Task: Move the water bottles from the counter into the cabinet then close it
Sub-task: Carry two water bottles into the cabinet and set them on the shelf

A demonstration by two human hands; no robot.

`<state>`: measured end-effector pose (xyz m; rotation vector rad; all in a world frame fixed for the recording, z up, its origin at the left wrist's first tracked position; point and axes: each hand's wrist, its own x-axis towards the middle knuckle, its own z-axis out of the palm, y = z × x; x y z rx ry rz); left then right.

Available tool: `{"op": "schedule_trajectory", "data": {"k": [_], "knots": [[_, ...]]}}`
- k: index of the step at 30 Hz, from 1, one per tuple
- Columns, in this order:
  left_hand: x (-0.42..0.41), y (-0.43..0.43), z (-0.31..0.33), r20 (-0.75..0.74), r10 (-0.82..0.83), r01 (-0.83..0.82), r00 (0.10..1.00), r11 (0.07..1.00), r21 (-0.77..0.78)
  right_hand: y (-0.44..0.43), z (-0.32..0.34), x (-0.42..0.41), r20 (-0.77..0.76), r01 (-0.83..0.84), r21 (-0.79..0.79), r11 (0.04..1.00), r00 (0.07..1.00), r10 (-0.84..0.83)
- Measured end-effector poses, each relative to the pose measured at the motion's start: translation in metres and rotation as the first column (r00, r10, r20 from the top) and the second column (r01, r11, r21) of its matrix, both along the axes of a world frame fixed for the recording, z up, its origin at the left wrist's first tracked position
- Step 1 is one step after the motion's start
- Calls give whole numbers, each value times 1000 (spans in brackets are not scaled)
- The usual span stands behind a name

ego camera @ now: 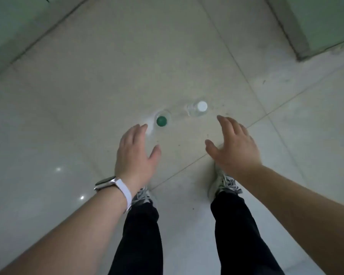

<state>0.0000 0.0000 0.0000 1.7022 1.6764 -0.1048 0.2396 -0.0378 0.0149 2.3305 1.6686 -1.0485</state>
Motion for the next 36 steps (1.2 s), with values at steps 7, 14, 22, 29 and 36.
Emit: {"op": "schedule_trajectory", "data": {"k": [7,14,22,29,36], "knots": [[8,-8,-86,116,253,-238,960,963,-129,-5,-93,4,-186,299,-16,954,937,-297],[29,20,-147,209,379,-353,902,923,-151,28,-155,6,-295,399,38,916,881,-371],[25,32,-176,194,290,-269,937,955,-128,44,-195,4,-323,392,71,917,879,-351],[19,44,-168,181,266,-250,947,962,-106,56,-196,2,-347,399,93,912,872,-346],[17,61,-119,191,220,-205,957,974,-96,64,-150,7,-319,377,65,924,885,-339]]}}
